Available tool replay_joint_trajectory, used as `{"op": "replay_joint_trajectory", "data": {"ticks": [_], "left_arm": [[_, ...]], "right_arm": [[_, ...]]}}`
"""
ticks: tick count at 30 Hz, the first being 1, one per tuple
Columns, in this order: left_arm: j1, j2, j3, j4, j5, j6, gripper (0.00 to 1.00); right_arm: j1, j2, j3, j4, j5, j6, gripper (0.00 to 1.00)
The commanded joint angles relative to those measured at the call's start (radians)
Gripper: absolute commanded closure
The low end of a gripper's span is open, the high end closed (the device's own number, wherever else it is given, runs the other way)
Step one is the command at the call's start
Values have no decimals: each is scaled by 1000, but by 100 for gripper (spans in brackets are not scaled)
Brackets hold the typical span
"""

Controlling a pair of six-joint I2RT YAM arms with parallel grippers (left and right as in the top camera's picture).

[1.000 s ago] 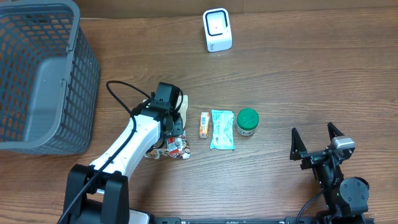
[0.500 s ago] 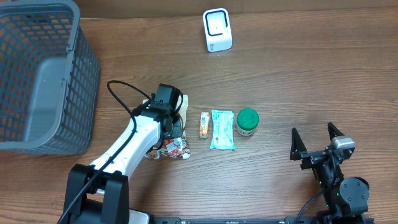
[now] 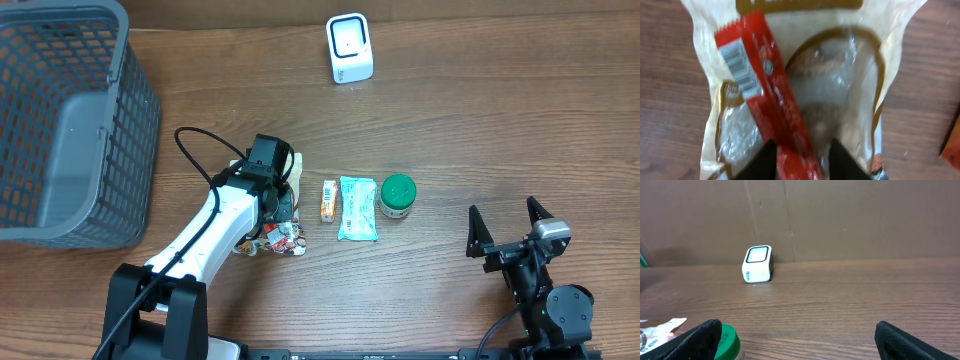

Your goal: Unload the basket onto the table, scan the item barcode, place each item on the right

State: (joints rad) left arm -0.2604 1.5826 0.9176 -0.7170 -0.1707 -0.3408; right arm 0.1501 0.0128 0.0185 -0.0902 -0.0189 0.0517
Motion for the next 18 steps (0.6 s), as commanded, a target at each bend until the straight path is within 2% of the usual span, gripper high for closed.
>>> {"op": "replay_joint_trajectory", "data": {"ticks": [1, 8, 15, 17, 18], "left_arm": [[6, -22, 66, -24, -20, 5, 66], [42, -70, 313, -138, -19, 5, 53], [134, -70, 441, -193, -20, 5, 48], [166, -69, 441, -192, -20, 5, 27], [177, -68, 441, -194, -20, 5, 0]], "right_arm": [[-6, -10, -10, 6, 9, 0, 0], [-6, -10, -11, 6, 9, 0, 0], [-6, -10, -11, 6, 9, 0, 0], [-6, -10, -11, 6, 9, 0, 0], [-6, -10, -11, 6, 9, 0, 0]]}}
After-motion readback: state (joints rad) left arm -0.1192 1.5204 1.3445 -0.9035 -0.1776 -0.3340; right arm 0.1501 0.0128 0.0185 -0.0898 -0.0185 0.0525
